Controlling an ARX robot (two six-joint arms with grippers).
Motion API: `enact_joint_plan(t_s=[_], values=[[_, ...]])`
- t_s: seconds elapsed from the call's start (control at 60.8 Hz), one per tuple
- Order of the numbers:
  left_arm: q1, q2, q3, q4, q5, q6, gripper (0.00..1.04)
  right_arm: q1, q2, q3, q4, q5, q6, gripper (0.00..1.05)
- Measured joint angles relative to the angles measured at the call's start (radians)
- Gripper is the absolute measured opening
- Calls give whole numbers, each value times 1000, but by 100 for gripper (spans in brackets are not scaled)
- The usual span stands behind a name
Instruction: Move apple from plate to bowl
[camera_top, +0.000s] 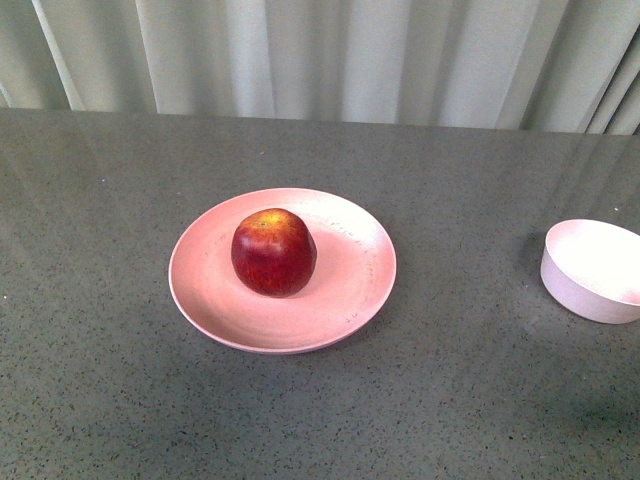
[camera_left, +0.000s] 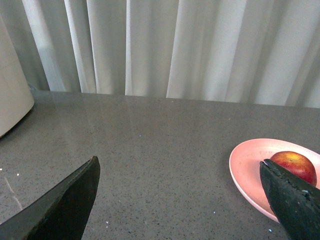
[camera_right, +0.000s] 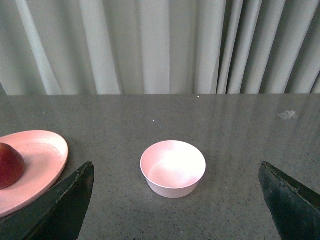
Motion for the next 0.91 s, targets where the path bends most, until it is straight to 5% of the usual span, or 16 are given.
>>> enact_joint_plan(t_s=[0.905], values=[[0,0,0,0,0,0,96,0,0,0,0,0,0,96]])
